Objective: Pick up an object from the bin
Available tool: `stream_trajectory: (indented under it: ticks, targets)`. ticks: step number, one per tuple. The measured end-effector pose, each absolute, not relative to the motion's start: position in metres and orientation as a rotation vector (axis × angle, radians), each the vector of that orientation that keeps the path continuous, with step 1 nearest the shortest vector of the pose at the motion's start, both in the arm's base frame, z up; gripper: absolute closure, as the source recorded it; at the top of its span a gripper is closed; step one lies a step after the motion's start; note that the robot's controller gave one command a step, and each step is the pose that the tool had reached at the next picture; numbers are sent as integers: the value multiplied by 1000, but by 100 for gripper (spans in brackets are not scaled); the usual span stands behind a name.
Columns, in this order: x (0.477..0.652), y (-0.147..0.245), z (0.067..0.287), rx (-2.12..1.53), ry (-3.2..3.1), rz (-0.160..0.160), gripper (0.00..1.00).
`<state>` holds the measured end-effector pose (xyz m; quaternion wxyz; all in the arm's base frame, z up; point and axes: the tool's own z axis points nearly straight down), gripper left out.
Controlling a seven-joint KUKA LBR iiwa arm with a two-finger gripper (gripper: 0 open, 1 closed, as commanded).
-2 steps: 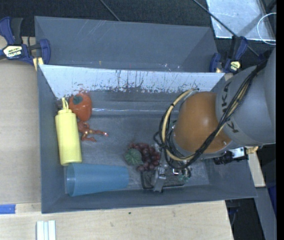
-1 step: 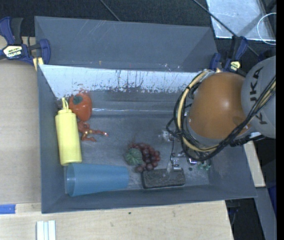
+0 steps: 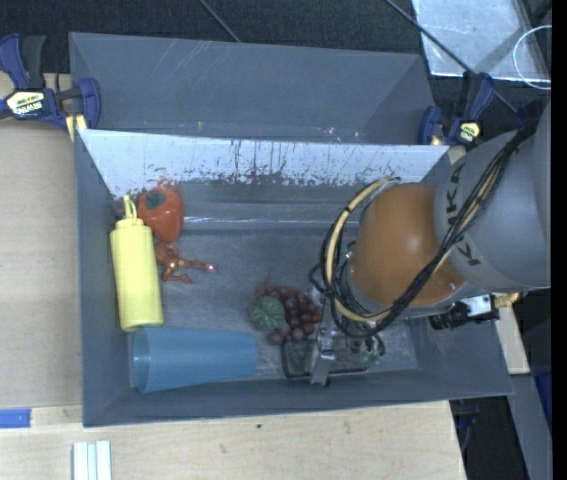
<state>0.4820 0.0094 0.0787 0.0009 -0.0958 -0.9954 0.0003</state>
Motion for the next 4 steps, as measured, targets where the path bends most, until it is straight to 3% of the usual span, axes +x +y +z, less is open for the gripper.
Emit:
stream_trajectory:
  ticks: [1,2,4]
  targets:
    - [489,15,72,-210,-3143,1,0]
    - [484,10,79,-288,-3132,0,100]
    - [484,10,91,-288,-3132,0,100]
